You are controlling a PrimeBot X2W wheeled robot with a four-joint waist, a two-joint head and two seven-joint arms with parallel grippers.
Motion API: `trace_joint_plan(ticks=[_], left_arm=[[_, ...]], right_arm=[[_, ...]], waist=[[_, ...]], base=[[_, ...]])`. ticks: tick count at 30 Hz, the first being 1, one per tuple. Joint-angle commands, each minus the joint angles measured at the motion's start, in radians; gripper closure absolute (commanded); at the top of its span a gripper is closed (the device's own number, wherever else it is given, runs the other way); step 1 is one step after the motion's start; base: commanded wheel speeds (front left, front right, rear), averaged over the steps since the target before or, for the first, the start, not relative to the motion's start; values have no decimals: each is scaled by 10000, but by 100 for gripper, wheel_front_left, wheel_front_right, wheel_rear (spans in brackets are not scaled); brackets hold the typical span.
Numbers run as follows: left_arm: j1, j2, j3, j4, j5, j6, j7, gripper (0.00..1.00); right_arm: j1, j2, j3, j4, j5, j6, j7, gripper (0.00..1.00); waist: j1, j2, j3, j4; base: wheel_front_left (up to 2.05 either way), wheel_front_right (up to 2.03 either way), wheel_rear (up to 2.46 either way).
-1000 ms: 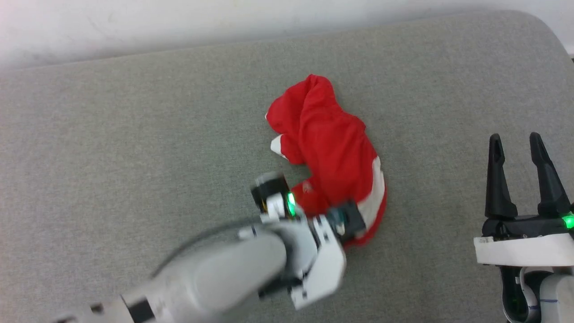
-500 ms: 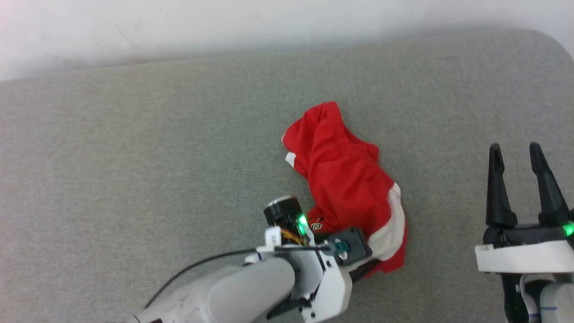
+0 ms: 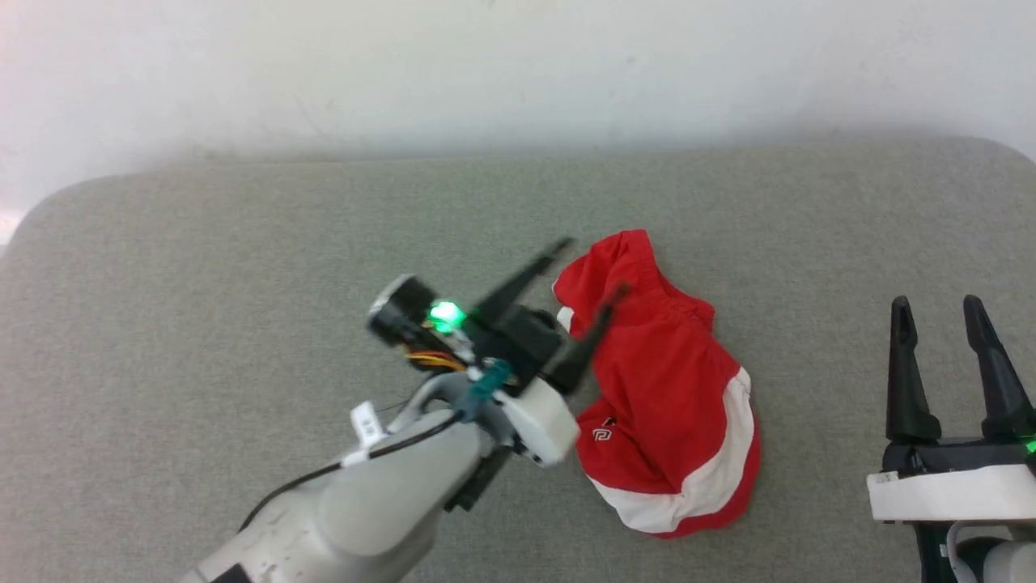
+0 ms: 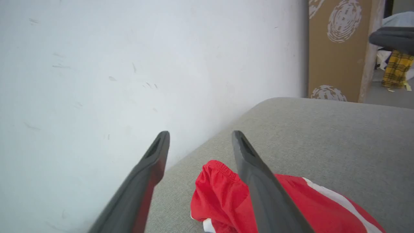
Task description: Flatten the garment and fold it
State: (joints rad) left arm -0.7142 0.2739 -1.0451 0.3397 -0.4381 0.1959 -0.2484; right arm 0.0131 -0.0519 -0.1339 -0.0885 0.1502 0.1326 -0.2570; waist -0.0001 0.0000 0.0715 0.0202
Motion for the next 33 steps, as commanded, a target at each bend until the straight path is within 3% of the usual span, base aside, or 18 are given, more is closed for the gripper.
trace_joint_plan(ticks=[1,7,11,15,21,33], left_arm=[[358,158,365,-122,139,495,-97,0],[1634,590,2460,-1555,754,2017,-129,0],[2773,801,3836,-2345,1242,2543,-131,0],[3797,783,5009,-2775,1750,2785,-132,0],[5100,429,6265,-3051,2408,2666,-132,0],[6095,-563,7715,-3073,3027,1405,-133,0]], right_arm=[[164,17,-103,-47,-70,-19,-47,0],[212,17,-220,-53,-107,-19,-47,0],[231,17,-246,-60,-113,-19,-47,0],[254,17,-241,-37,-114,-19,-47,0],[383,17,-160,59,-104,-19,-47,0],[-90,17,-328,-373,-685,-19,-47,0]], waist=[[1,0,-110,115],[1,0,-131,168],[1,0,-145,208],[1,0,-176,235],[1,0,-266,233],[1,0,-394,317]], base=[[0,0,0],[0,0,0],[0,0,0],[0,0,0],[0,0,0],[0,0,0]])
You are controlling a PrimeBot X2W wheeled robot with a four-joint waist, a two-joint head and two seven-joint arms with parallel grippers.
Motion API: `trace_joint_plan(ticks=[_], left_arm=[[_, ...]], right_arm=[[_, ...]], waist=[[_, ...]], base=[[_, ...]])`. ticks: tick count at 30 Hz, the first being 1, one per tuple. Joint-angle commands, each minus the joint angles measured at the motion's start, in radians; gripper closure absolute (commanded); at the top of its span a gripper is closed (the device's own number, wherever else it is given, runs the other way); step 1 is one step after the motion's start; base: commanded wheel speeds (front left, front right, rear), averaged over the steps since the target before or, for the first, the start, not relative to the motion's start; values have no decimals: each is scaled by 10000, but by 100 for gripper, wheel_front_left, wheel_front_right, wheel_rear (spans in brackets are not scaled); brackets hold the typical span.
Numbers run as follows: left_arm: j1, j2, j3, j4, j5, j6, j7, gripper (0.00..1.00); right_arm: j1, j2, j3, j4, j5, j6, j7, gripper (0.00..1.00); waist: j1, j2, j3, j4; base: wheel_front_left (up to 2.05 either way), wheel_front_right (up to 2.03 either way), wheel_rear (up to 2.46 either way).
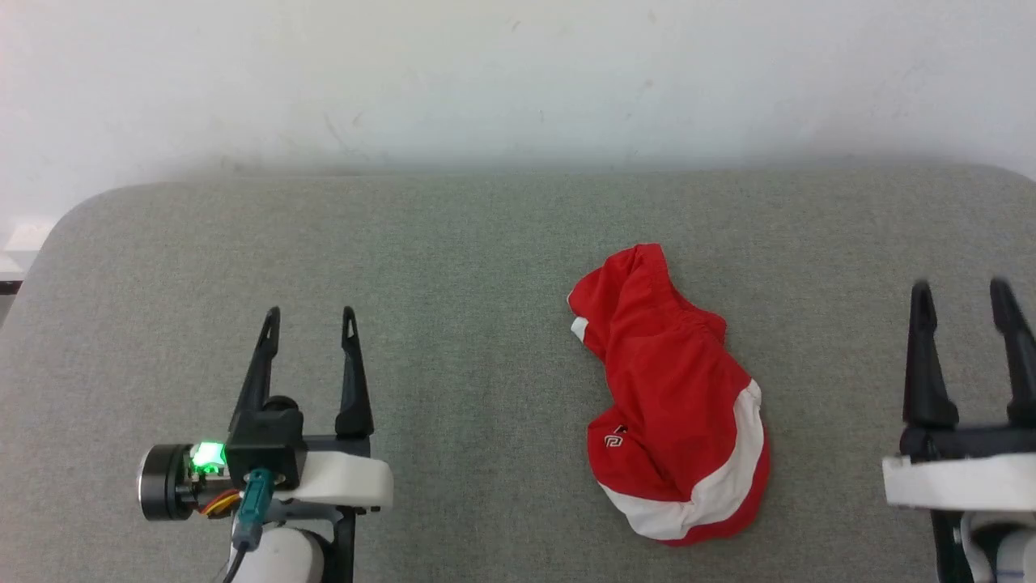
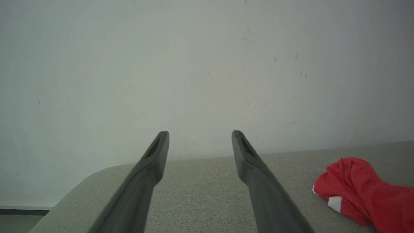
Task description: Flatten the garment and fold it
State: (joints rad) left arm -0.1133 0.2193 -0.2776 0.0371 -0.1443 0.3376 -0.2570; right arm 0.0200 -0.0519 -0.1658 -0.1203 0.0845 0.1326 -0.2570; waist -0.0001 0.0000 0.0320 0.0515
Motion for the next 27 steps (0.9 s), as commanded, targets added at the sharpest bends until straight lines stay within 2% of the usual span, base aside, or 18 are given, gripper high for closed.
trace_joint_plan(ticks=[1,4,6,10,14,18,22,27], left_arm=[[83,-84,136,-62,158,-115,-47,0],[88,-237,391,-78,359,-389,-47,0],[111,-320,541,-88,471,-540,-47,0],[212,-473,741,-158,661,-810,-47,0],[332,-605,899,-235,811,-991,-47,0],[369,-747,1008,-274,919,-1130,-47,0],[271,-912,1074,-269,1000,-1226,-47,0],[26,-1108,1092,-287,1072,-1325,-47,0]], right_arm=[[-360,17,37,-164,-164,-19,-47,0],[-1073,-47,309,-441,-739,-19,-47,0],[-1488,-513,826,-204,-828,-19,-47,0],[-2349,-2060,2359,1045,-328,-19,-47,0],[-3432,-3846,4391,2398,1013,-19,347,0],[-4512,-5433,6572,2944,2855,-19,2411,0],[-5386,-6732,8400,3085,4497,-19,5162,0],[-6273,-7415,9916,2879,6030,-19,7335,0]], waist=[[1,0,-4,10],[1,0,-3,12],[1,0,-7,5],[1,0,-19,47],[1,0,8,106],[1,0,170,192],[1,0,412,370],[1,0,895,669]], base=[[0,0,0],[0,0,0],[0,0,0],[0,0,0],[0,0,0],[0,0,0],[0,0,0],[0,0,0]])
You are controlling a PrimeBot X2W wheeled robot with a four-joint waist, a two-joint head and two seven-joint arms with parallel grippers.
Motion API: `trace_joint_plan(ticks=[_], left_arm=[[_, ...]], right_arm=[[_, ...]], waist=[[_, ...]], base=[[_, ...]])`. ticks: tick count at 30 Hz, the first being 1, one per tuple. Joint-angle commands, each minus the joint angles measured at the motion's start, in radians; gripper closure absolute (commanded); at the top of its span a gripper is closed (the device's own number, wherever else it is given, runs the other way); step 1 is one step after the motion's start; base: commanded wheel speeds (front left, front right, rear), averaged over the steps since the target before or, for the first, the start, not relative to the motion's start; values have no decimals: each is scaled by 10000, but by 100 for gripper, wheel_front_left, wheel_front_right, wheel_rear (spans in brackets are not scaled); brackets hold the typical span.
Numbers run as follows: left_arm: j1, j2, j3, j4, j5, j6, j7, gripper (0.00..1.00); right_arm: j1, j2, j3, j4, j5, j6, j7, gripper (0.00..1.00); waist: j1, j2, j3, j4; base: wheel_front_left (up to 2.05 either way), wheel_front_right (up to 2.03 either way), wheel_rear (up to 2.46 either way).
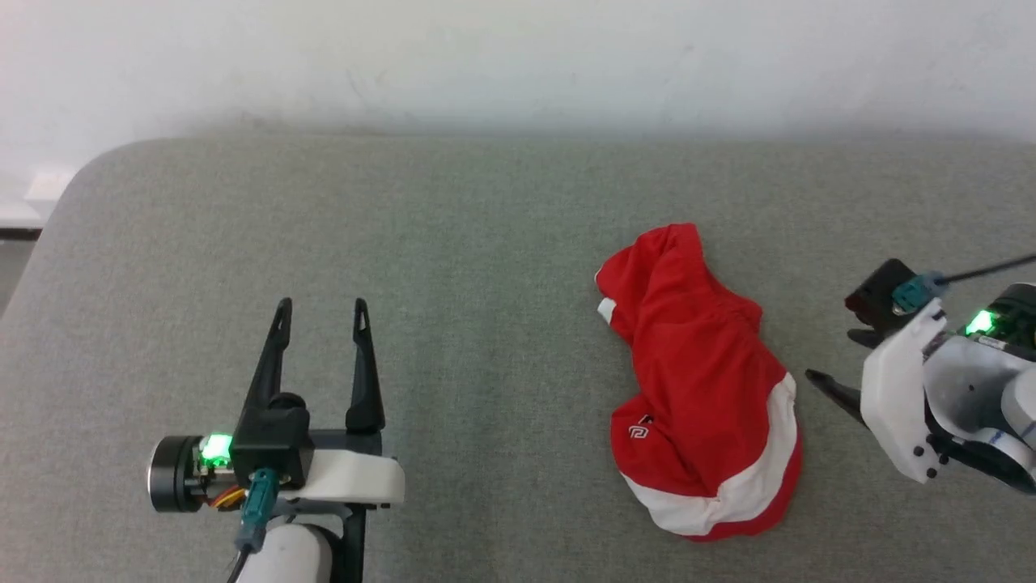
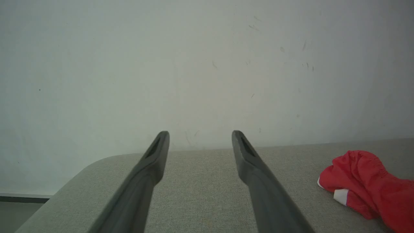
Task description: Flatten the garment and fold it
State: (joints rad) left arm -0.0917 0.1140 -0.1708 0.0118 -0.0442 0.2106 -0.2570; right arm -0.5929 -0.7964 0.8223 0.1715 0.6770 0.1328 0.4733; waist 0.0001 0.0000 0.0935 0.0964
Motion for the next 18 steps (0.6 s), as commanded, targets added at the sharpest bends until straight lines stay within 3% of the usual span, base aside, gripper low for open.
trace_joint_plan(ticks=[1,8,16,17,18], left_arm=[[-249,-93,27,-42,79,-69,-47,0],[-689,-304,31,-26,123,-131,-47,0],[-1020,-471,-82,42,150,-152,-47,0],[-1024,-482,-79,53,154,-142,-47,0],[-1011,-491,-61,66,158,-125,-47,0]], right_arm=[[-314,10,231,-25,375,-21,252,0],[-1465,305,1782,937,1129,-21,949,0],[-1819,1058,3333,2513,1673,-21,450,0],[-1845,1082,3534,2599,1724,-21,356,55],[-1900,1100,3685,2654,1744,-21,163,100]], waist=[[-1,0,398,279],[-1,0,1187,633],[-1,0,1624,840],[-1,0,1618,825],[-1,0,1587,782]], base=[[0,0,0],[0,0,0],[0,0,0],[0,0,0],[0,0,0]])
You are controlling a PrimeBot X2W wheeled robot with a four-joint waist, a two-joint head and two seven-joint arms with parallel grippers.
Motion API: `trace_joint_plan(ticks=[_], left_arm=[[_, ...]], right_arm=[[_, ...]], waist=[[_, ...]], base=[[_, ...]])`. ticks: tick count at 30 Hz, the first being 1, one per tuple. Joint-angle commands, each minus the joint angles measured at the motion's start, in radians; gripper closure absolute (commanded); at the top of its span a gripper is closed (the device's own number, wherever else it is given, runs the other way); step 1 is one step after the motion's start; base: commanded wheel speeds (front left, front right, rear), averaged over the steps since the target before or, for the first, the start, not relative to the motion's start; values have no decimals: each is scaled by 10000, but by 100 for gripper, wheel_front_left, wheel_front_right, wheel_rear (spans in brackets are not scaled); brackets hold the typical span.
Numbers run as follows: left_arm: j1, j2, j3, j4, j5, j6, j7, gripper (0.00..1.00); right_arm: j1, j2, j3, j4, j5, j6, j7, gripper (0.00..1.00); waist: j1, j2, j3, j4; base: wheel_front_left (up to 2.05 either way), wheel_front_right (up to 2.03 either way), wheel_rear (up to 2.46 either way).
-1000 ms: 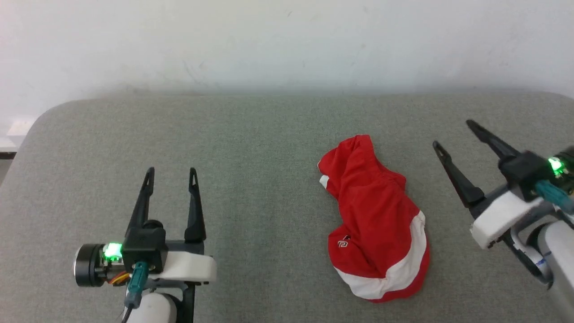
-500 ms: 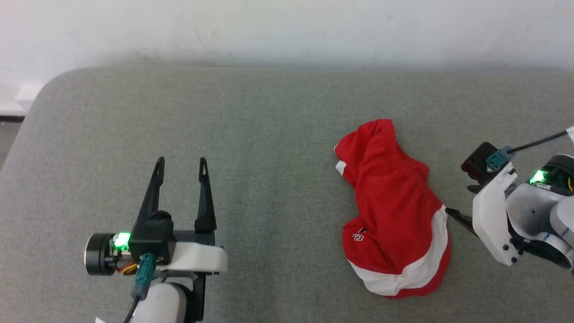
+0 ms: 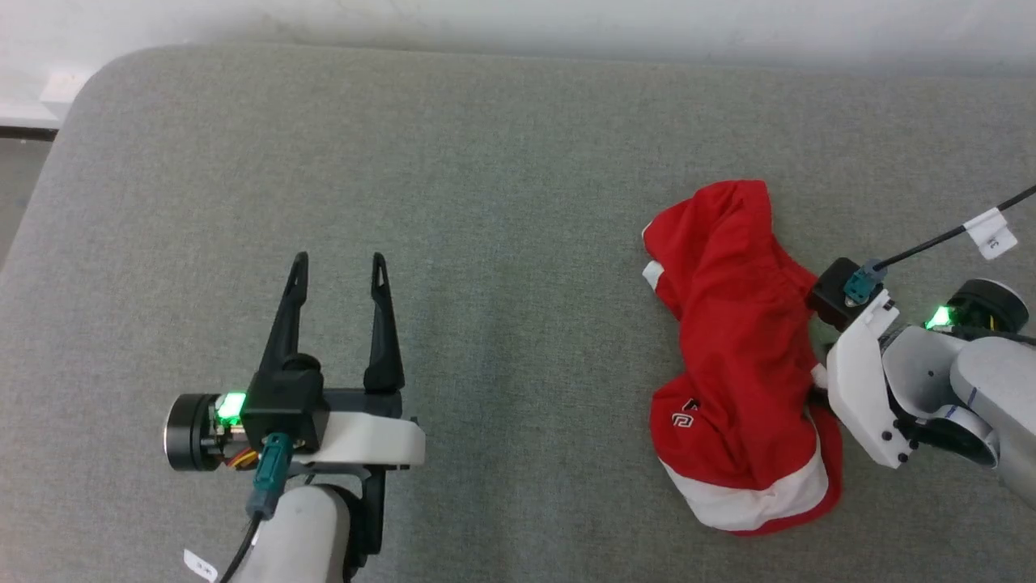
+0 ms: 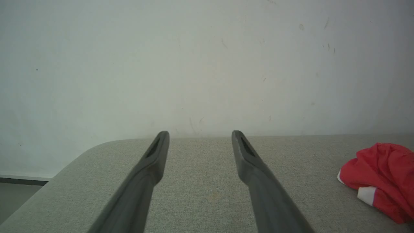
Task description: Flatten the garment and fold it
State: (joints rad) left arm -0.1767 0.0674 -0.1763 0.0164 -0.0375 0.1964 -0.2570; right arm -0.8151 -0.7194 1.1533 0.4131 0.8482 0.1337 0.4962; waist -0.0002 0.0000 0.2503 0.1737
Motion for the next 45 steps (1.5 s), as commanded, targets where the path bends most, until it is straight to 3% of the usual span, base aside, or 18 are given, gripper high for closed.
trace_joint_plan(ticks=[1,6,11,15,19,25,31,32,33,34,40,45], left_arm=[[-136,-32,19,35,94,34,-47,0],[131,-26,166,141,137,40,-47,0],[435,8,274,159,175,15,-47,0],[613,5,273,137,209,-4,-47,0],[667,-6,223,113,240,-24,-47,0],[646,-15,161,126,261,-73,-47,0],[659,101,231,210,273,-119,-47,0],[645,159,256,229,281,-143,-47,0],[616,223,265,244,298,-178,-47,0],[567,290,276,250,312,-215,-47,0],[-354,882,400,198,371,-610,-47,0],[-1482,1481,139,689,430,-1403,-47,0]], right_arm=[[253,328,473,280,21,-30,-342,100],[-25,39,423,174,-192,-30,-2374,100],[400,-601,-511,-339,-57,-30,-4301,100],[1488,-1279,-1541,-576,61,-30,-5076,100],[3157,-1557,-2582,-341,491,-30,-5440,100],[5371,-1064,-3446,925,606,-30,-5418,100],[5984,-379,-3978,1644,292,-30,-5671,100],[5980,-269,-4181,1661,249,-30,-5859,90],[5952,-216,-4363,1654,109,-30,-6071,18],[5900,-196,-4595,1672,-104,-30,-6339,0],[5982,35,-6373,1008,-1458,-30,-7344,0],[6543,749,-8427,-316,-2895,-30,-7523,0]], waist=[[2,0,-30,-46],[2,0,-512,-501],[2,0,-1042,-1073],[2,0,-1314,-1444],[2,0,-1372,-1610],[2,0,-1270,-1638],[2,0,-1318,-1680],[2,0,-1361,-1714],[2,0,-1410,-1739],[2,0,-1464,-1758],[2,0,-1794,-1734],[2,0,-1967,-1721]], base=[[0,0,0],[0,0,0],[0,0,0],[0,0,0],[0,0,0],[0,0,0],[0,0,0],[0,0,0],[0,0,0],[0,0,0],[0,0,0],[0,0,0]])
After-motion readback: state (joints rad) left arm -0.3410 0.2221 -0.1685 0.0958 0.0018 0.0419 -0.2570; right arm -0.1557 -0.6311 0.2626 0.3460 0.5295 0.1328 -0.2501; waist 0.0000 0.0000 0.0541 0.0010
